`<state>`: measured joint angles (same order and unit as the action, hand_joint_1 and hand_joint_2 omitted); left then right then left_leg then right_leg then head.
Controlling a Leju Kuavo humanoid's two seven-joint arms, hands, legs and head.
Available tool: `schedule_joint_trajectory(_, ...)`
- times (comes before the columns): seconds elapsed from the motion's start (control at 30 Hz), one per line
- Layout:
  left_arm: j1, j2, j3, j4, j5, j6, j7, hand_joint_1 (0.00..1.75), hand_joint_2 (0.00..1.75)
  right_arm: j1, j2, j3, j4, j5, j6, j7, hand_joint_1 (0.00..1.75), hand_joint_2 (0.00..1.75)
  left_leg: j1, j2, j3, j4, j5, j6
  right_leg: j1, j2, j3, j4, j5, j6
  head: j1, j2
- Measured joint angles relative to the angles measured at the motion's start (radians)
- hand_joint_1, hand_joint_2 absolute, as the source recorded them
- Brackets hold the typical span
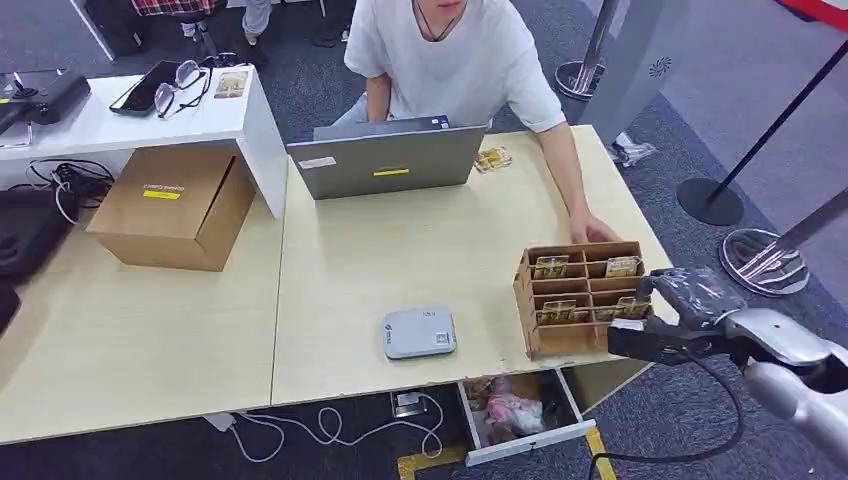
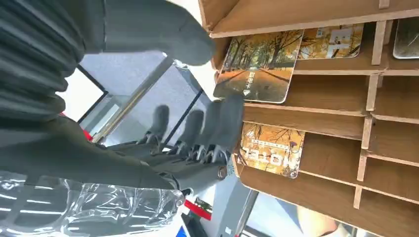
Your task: Pass the card to the sensor for recognition and then transmit it.
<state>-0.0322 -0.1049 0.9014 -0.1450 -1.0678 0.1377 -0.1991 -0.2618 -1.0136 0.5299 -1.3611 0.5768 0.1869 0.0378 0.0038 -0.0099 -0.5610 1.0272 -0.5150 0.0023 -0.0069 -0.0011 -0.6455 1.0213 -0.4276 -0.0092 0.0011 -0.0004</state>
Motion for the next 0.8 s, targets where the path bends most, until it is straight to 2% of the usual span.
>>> schedule_joint_trajectory(0.07,0.000,0.000,0.000,0.000,0.000,0.001,0.000,0.00,0.00,0.001,0.000,0.000,0.000,0.000,0.000,0.000,0.79,1.75,0.000,0.000,0.000,0.000,0.000,0.000,0.000,0.000,0.000,0.000,0.000,0.000,0.000,0.000)
schedule_joint_trajectory(0.2,0.000,0.000,0.000,0.000,-0.007,0.002,0.000,0.00,0.00,0.016,0.000,-0.003,-0.002,-0.008,-0.008,0.006,0.82,1.75,0.000,0.000,0.000,0.000,0.000,0.000,0.000,0.000,0.000,0.000,0.000,0.000,0.000,0.000)
schedule_joint_trajectory(0.23,0.000,0.000,0.000,0.000,-0.009,0.002,0.000,0.00,0.00,0.026,0.000,-0.006,-0.005,-0.009,-0.008,0.008,0.72,1.75,0.000,0.000,0.000,0.000,0.000,0.000,0.000,0.000,0.000,0.000,0.000,0.000,0.000,0.000)
schedule_joint_trajectory(0.27,0.000,-0.001,0.000,0.000,-0.010,0.002,0.000,0.00,0.00,0.035,0.000,-0.012,-0.007,-0.009,-0.009,0.009,0.47,1.75,0.000,0.000,0.000,0.000,0.000,0.000,0.000,0.000,0.000,0.000,0.000,0.000,0.000,0.000)
schedule_joint_trajectory(0.3,0.000,-0.001,0.000,0.000,-0.013,0.002,0.000,0.00,0.00,0.044,0.000,-0.017,-0.009,-0.009,-0.009,0.012,0.42,1.75,0.000,0.000,0.000,0.000,0.000,0.000,0.000,0.000,0.000,0.000,0.000,0.000,0.000,0.000)
schedule_joint_trajectory(0.47,-0.002,-0.001,0.000,0.000,-0.021,0.002,-0.002,0.00,0.00,0.079,0.000,-0.037,-0.018,0.000,-0.010,0.022,0.42,1.75,0.000,0.000,0.000,0.000,0.000,0.000,0.000,0.000,0.000,0.000,0.000,0.000,0.000,0.000)
schedule_joint_trajectory(0.63,-0.004,-0.001,0.000,0.000,-0.026,0.002,-0.002,0.00,0.00,0.090,0.001,-0.048,-0.024,0.004,-0.010,0.023,0.24,1.75,0.000,0.000,0.000,0.000,0.000,0.000,0.000,0.000,0.000,0.000,0.000,0.000,0.000,0.000)
schedule_joint_trajectory(0.8,-0.005,-0.001,0.000,0.000,-0.030,0.000,-0.003,0.00,0.00,0.099,0.000,-0.066,-0.035,0.006,-0.010,0.024,0.26,1.75,0.000,0.000,0.000,0.000,0.000,0.000,0.000,0.000,0.000,0.000,0.000,0.000,0.000,0.000)
